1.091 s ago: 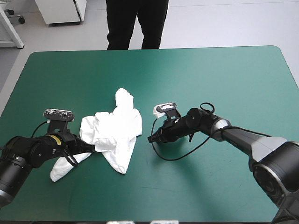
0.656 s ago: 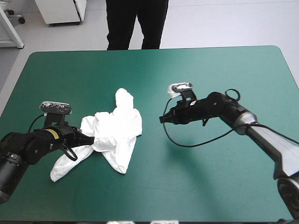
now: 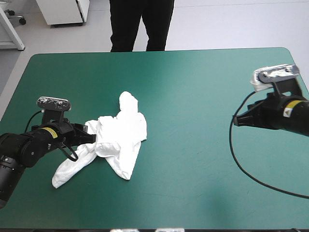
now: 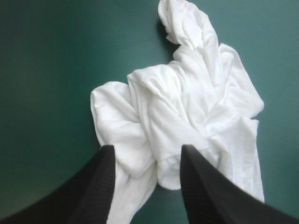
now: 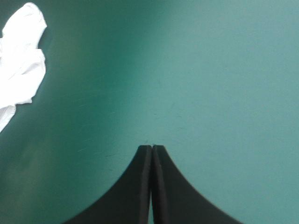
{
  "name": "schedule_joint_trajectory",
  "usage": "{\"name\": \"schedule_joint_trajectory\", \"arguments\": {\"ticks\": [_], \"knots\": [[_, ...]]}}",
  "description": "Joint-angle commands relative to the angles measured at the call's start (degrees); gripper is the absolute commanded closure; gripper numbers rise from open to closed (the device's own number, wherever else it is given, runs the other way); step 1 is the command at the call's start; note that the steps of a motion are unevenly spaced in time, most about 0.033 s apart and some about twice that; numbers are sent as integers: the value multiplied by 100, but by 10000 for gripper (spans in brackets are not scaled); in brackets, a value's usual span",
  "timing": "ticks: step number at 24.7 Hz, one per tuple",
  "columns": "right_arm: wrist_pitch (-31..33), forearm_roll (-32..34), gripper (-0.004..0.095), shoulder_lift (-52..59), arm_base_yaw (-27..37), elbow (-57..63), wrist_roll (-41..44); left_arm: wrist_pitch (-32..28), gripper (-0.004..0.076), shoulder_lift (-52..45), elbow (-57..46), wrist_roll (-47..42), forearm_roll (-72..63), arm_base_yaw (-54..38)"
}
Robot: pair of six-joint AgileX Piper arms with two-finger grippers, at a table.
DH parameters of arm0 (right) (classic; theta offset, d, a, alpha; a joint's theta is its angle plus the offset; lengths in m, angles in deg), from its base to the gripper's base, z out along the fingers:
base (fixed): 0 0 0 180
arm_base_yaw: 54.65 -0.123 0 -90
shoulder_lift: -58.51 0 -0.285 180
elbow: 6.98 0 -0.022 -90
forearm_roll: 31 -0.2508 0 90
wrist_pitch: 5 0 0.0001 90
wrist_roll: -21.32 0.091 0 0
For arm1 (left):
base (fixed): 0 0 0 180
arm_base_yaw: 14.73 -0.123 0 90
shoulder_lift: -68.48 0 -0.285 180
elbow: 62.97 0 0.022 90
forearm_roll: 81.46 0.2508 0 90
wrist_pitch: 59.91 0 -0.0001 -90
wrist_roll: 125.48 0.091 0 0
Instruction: Fold the cloth
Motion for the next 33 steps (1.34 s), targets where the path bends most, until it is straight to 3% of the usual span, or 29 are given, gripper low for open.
{"name": "schedule_joint_trajectory", "arguments": {"ticks": [1, 9, 16, 27, 33], "knots": [[141, 347, 921, 402, 49, -231, 399, -286, 412, -52, 193, -6, -11, 12], [141, 371, 921, 505, 49, -190, 615, 372, 395, 320, 480, 440, -92, 12], [141, 371, 921, 444, 49, -190, 615, 929, 202, 1434, 1316, 1367, -898, 12], [141, 430, 921, 429, 49, -190, 615, 892, 199, 3104, 1661, 1364, -1050, 118], [130, 440, 921, 429, 49, -190, 615, 380, 236, 3967, 1661, 1200, -885, 760]]}}
